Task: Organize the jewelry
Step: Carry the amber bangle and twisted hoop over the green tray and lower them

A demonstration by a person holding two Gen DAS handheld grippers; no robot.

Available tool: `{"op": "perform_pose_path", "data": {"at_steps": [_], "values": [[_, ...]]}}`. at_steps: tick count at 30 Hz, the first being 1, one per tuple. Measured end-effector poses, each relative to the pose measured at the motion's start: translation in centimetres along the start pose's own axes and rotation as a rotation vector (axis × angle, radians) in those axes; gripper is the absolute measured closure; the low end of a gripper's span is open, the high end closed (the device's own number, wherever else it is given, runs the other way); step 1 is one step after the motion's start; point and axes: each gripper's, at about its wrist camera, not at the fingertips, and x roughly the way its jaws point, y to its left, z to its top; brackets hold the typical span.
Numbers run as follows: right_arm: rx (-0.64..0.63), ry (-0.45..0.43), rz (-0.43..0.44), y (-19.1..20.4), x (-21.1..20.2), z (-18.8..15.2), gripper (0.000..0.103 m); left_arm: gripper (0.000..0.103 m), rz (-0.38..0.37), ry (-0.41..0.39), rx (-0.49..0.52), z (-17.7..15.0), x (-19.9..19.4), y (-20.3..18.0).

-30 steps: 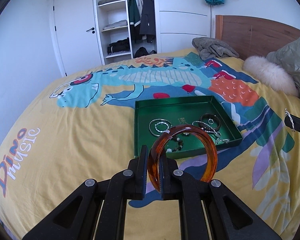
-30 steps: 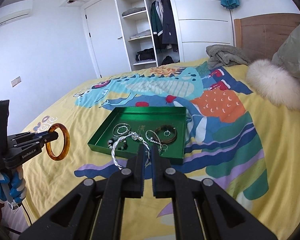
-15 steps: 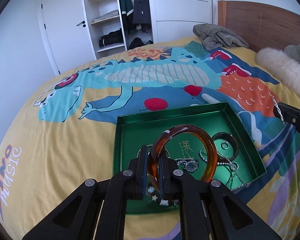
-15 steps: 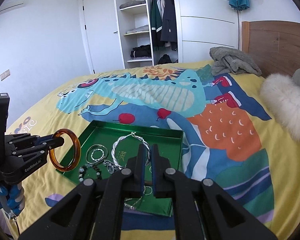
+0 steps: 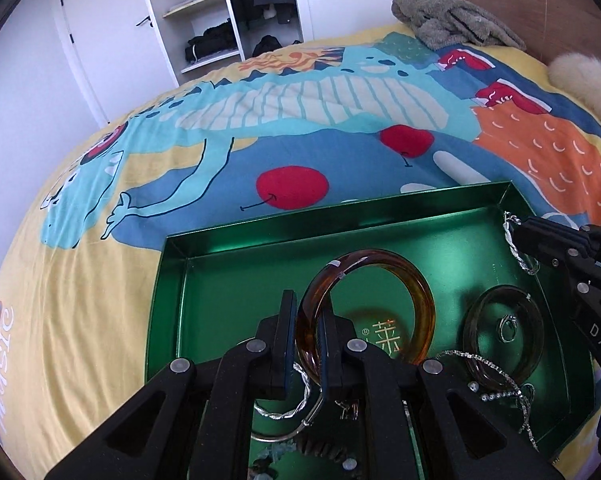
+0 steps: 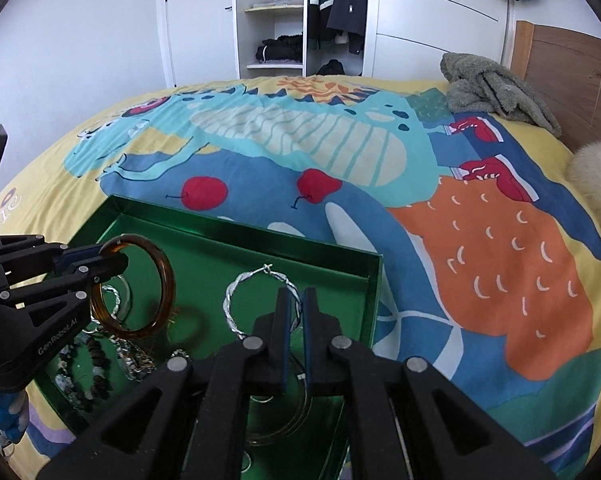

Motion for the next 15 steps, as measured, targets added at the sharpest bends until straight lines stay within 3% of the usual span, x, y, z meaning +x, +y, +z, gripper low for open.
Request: {"op": "perform_pose_path", "data": {"at_steps": [15], "values": [[-0.106,0.158,-0.075,1.3,5.2,-0.2,0.098,0.093,-0.020,0.085,-0.022,-0.5,2.5,0.0]]}}
